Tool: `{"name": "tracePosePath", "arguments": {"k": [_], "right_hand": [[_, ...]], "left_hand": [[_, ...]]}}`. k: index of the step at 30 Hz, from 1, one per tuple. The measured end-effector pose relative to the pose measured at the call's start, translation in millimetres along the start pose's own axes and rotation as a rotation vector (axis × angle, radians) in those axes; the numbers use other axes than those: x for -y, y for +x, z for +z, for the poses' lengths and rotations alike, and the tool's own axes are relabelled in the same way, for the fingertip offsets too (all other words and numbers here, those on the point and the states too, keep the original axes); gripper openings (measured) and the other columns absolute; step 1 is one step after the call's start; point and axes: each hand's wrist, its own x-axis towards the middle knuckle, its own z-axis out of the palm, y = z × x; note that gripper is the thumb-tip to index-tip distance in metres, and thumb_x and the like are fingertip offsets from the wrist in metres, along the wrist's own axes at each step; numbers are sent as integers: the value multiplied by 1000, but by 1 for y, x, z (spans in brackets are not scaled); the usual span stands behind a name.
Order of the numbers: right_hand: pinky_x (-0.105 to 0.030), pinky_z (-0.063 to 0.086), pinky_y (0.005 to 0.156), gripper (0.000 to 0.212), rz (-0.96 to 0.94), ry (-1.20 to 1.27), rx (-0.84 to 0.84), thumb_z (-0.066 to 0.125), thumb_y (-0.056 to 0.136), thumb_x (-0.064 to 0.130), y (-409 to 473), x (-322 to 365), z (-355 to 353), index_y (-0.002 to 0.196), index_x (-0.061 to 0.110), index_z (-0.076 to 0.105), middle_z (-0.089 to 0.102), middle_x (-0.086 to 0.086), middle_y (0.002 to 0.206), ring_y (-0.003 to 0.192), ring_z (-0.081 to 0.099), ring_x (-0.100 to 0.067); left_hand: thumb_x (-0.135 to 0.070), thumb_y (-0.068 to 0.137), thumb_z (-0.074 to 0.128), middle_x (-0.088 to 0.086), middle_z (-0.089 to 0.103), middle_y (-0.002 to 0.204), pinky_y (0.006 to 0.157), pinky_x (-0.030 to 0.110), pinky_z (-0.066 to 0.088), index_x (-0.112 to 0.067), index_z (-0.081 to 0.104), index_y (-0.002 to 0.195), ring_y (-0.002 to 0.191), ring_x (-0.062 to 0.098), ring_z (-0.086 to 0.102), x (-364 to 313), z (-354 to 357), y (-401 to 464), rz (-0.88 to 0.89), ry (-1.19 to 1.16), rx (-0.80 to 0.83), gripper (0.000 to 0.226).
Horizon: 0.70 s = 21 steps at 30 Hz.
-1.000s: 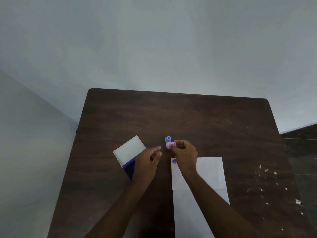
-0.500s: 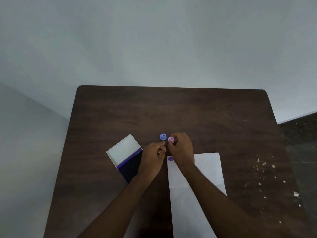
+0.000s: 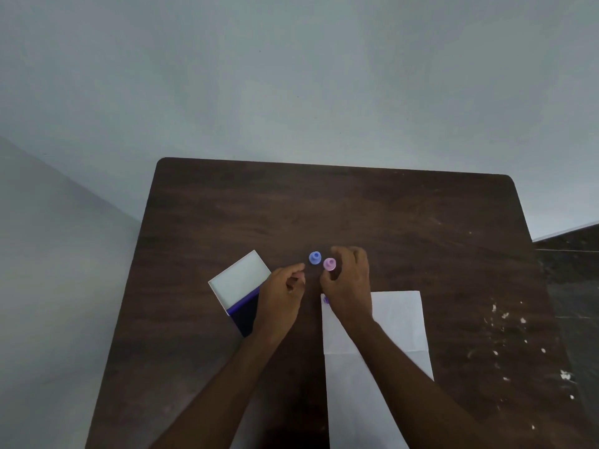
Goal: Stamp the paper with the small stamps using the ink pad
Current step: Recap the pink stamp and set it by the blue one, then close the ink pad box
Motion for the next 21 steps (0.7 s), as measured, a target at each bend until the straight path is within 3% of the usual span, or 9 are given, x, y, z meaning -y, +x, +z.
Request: {"name": "tracePosePath", "arguments": {"k": [2,5,9,11,13,17,21], "right_hand": [[-25,45,86,33,-39,40,-77,68,80,16,-9,11,0,110,14,57,59,-9,115,99,55,-19],[-28,47,86,33,-134,112,-120,67,79,12,-23,26,7,111,12,57,58,-11,114,100,55,-18],[-30,41,96,35,-219,28,192,65,84,17,-30,39,28,119,15,60,60,-6,124,116,54,-19],[-33,39,100,37,-224,-28,337,61,87,17,-29,44,38,124,13,57,59,-8,128,120,51,-22],[-31,40,94,33,-214,-61,428,60,88,18,-26,50,47,120,14,58,61,-7,123,115,54,-22],[-22,37,81,22,-181,-87,523,62,87,21,-18,54,59,109,18,61,62,-2,110,101,57,-15],[-24,38,79,20,-129,-40,493,58,89,15,-14,55,61,109,13,62,61,-5,107,94,54,-12]], "left_hand": [[-24,94,56,2,63,124,103,33,42,-15,62,122,112,14,58,8,-14,-9,65,-89,-34,29],[-26,94,57,-9,66,116,97,27,47,-23,66,115,106,4,58,27,-38,-20,139,-214,-134,24],[-33,93,56,-18,64,105,75,16,48,-34,65,111,93,-4,59,61,-62,-24,86,-258,-188,20],[-32,92,57,-21,63,102,70,10,44,-35,64,110,87,-14,55,78,-71,-25,47,-256,-250,19],[-29,92,57,-21,62,105,69,9,42,-34,64,110,87,-14,54,93,-78,-26,-19,-285,-303,20],[-20,91,58,-11,64,110,73,15,45,-29,62,114,94,0,58,112,-82,-26,-133,-371,-378,25],[-18,91,58,-12,63,112,76,19,48,-28,61,117,95,-1,57,115,-78,-27,-192,-461,-354,29]]}}
